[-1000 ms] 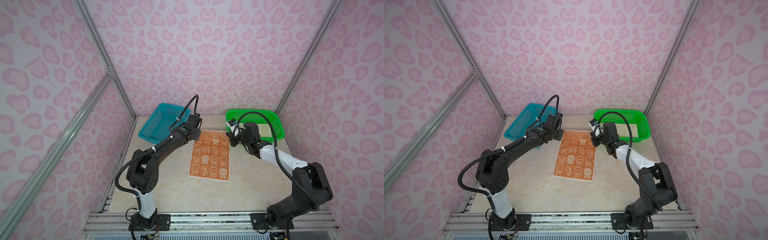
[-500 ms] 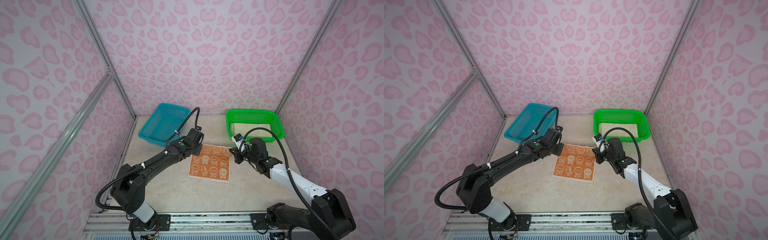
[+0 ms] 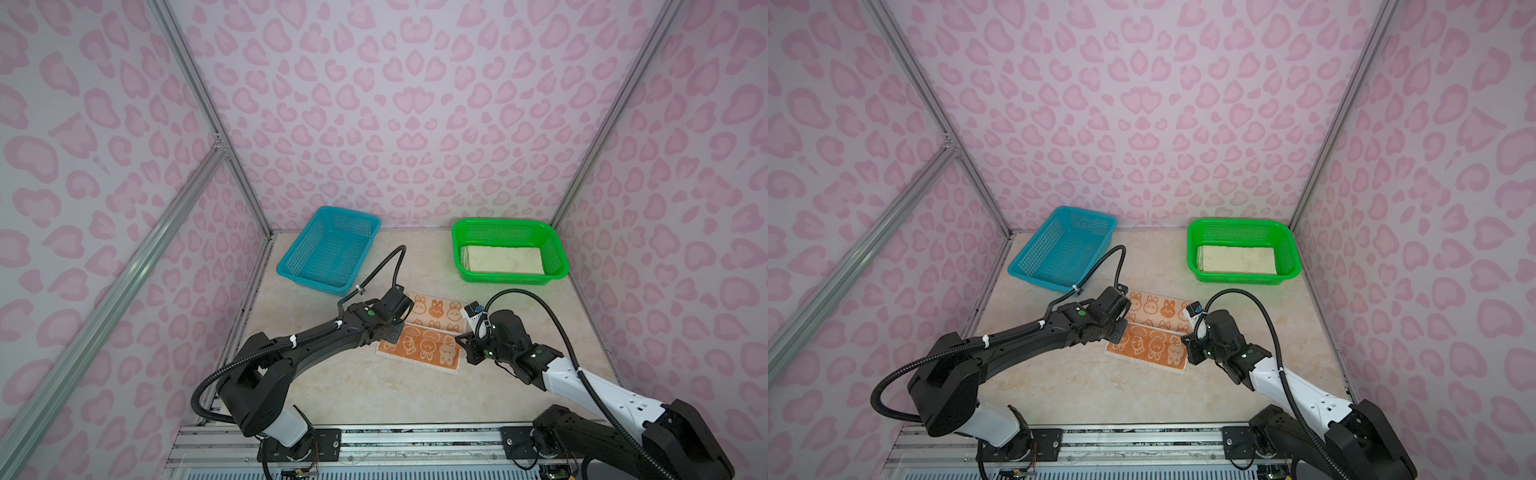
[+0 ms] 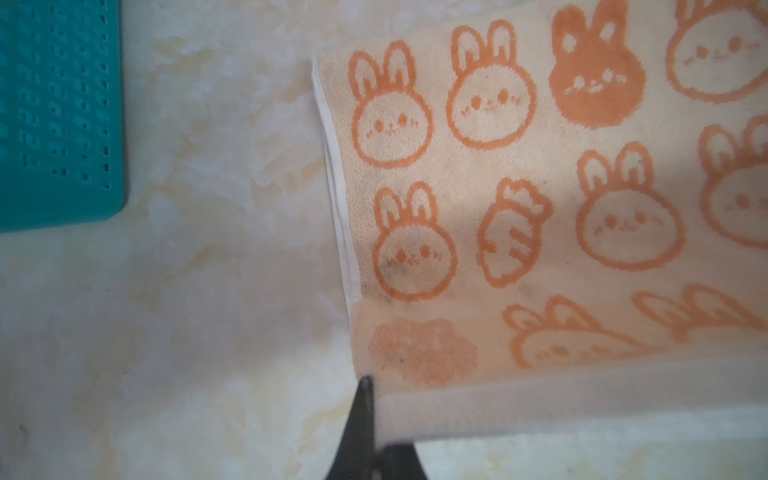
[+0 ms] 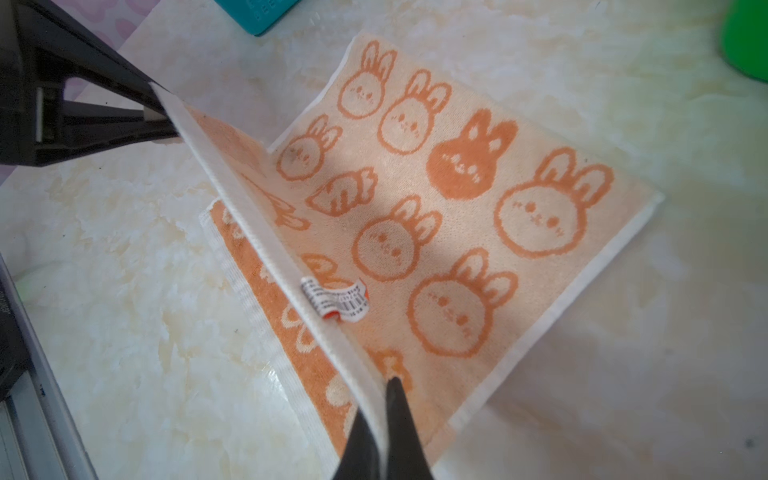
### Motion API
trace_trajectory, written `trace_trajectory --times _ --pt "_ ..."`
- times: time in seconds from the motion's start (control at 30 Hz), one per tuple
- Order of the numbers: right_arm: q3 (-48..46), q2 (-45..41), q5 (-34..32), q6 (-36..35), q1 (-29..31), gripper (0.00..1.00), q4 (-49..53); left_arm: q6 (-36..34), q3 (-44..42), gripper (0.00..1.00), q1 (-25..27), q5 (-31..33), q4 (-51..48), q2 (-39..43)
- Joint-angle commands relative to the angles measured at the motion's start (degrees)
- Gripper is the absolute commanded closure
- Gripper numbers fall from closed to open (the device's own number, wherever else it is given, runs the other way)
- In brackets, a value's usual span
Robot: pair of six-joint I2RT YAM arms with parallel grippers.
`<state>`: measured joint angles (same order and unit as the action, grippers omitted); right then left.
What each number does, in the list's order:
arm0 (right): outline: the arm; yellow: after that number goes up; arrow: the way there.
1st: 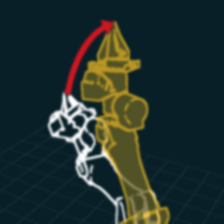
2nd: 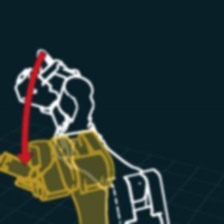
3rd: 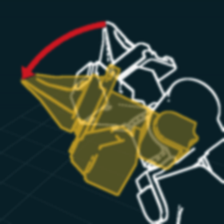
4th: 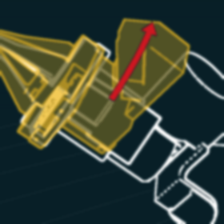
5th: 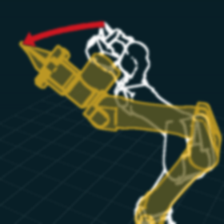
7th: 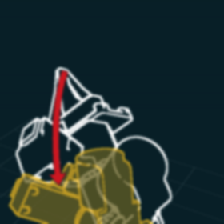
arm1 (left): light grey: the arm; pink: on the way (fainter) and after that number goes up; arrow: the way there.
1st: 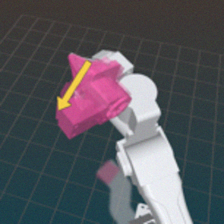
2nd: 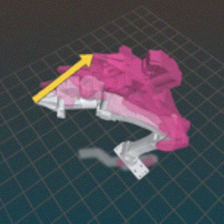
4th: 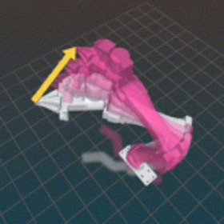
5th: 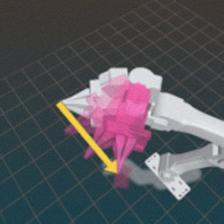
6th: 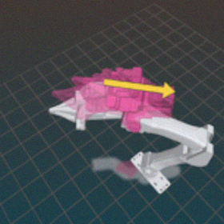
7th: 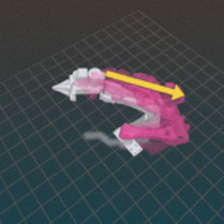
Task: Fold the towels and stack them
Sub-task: 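Fold the held edge toward the robot with both grippers, then open both grippers and raise them away from the folded towel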
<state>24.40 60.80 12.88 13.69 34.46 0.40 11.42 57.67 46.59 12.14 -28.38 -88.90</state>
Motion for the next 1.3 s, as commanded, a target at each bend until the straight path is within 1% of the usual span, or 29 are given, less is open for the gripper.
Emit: trace_trajectory --times 0.0,0.13,0.17,0.27,0.33,0.37,0.4,0.43,0.5,0.53,0.57,0.6,0.67,0.73,0.87,0.93,1.07,1.2,1.27 --pt "-1.42 -0.19 -3.11 4.79 1.79 0.91 2.9 2.73 -1.81 0.98 0.97 3.27 -0.03 0.07" --pt "-3.54 -0.97 -3.56 6.88 5.72 0.86 3.48 4.52 -4.37 0.97 2.98 3.8 0.85 0.22" --pt "-4.27 -1.43 -3.74 7.27 6.98 0.83 3.48 5.06 -4.98 0.95 3.52 4.09 1.01 0.31" --pt "-5.71 -3.18 -4.11 8.22 10.24 0.76 4.43 6.55 -6.86 0.83 4.92 5.0 1.66 1.11" --pt "-6.64 -5.1 -3.77 8.68 11.84 0.74 5.17 7.41 -8.01 0.7 5.88 6.46 1.53 1.87" --pt "-7.13 -6.54 -3.31 9.17 12.46 0.71 5.37 8.07 -8.61 0.56 6.2 7.23 1.51 2.47" --pt "-7.51 -8.24 -3.49 9.84 12.85 0.69 6.05 8.69 -9.18 0.48 6.4 7.65 1.41 3.11" --pt "-7.85 -9.9 -4.19 10.67 12.96 0.66 6.89 9.1 -9.77 0.43 6.56 7.81 1.4 3.8" --pt "-8.58 -15.01 -6.49 12.08 13.01 0.56 9.28 9.99 -10.8 0.32 7.01 8.32 1.22 5.94" --pt "-8.72 -17.51 -8.11 12.77 13.0 0.52 10.35 10.19 -11.11 0.28 7.15 8.55 1.13 7.09" --pt "-8.67 -20.63 -10.57 13.25 12.96 0.46 11.89 10.44 -11.49 0.21 7.2 8.51 1.06 8.56" --pt "-8.52 -23.55 -12.95 13.5 12.98 0.4 13.62 10.59 -11.58 0.03 7.29 8.51 1.0 10.09" --pt "-7.7 -27.83 -16.93 13.31 12.67 0.33 16.34 10.25 -11.4 0.02 7.28 8.68 0.44 12.92" --pt "-6.77 -30.32 -19.2 12.91 11.55 0.29 18.49 10.04 -10.25 0.02 7.2 9.88 -0.72 15.1" --pt "-5.45 -30.4 -17.77 12.35 7.5 0.28 19.59 7.84 -6.62 0.02 6.42 10.56 -2.19 17.27" --pt "-5.05 -28.8 -16.62 11.97 5.77 0.27 19.08 6.68 -4.83 0.02 4.78 9.85 -2.13 16.73" --pt "-3.57 -23.94 -16.38 11.31 4.13 0.27 16.76 4.53 -1.78 0.02 -1.25 4.91 -0.09 13.24" --pt "-1.33 -16.25 -16.49 11.55 1.11 0.27 14.02 1.48 1.72 0.02 -7.78 -1.91 4.66 5.91" --pt "0.2 -12.25 -16.02 10.6 -0.23 0.27 12.96 -0.25 4.67 0.02 -9.06 -2.57 5.69 1.84"
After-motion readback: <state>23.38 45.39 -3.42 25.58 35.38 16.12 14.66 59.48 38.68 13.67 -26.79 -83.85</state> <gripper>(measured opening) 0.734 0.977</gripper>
